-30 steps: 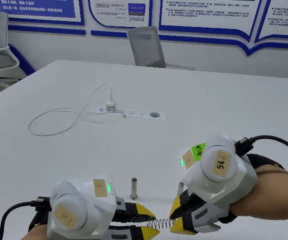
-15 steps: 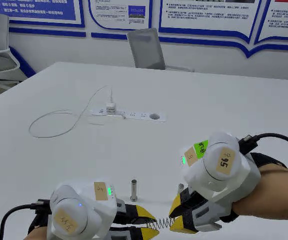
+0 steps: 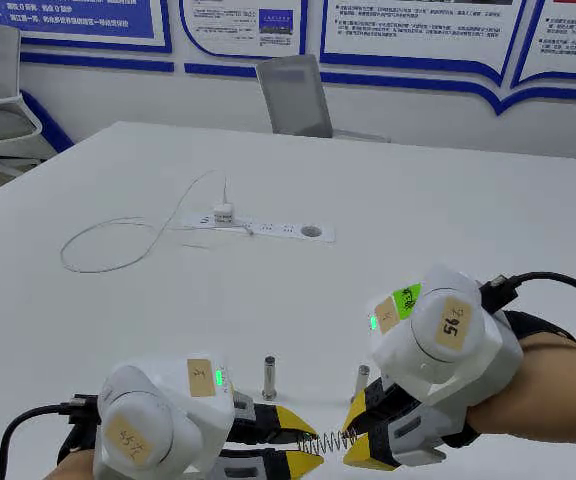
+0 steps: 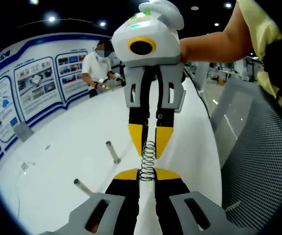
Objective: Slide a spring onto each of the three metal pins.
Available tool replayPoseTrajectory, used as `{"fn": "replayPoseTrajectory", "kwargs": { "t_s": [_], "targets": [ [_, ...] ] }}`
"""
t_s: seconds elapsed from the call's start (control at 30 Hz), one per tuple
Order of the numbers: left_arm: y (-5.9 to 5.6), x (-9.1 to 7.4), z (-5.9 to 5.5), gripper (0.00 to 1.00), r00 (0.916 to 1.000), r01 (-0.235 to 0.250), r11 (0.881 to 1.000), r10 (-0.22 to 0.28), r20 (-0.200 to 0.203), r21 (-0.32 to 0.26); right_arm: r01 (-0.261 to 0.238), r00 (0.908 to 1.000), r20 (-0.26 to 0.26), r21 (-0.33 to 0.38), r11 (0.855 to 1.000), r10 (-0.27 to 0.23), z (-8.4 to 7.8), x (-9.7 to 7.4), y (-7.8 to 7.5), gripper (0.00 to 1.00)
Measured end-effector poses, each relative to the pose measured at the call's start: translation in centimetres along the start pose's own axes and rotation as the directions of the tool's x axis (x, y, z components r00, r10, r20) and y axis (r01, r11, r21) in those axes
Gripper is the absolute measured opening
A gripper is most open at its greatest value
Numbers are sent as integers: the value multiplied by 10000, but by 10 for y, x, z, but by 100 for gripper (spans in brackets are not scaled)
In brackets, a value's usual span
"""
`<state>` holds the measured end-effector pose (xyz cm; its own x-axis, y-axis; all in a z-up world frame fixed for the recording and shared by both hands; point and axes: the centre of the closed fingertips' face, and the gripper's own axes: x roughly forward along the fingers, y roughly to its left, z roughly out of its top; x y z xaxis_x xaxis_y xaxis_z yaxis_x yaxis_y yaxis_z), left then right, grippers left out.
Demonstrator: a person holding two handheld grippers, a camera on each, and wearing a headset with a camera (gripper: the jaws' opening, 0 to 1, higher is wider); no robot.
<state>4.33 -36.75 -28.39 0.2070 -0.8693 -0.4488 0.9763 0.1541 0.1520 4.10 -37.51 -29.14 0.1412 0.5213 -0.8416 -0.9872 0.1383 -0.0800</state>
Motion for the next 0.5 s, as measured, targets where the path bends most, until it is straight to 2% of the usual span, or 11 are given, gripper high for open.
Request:
{"fn": "replayPoseTrajectory", "kwargs": {
  "t_s": [0.5],
  "targets": [
    [4,0,-3,10,9999,-55,9996,58,110,-291,6,9968,803,220,9998,-24,25,-12,-1,12]
  ]
}}
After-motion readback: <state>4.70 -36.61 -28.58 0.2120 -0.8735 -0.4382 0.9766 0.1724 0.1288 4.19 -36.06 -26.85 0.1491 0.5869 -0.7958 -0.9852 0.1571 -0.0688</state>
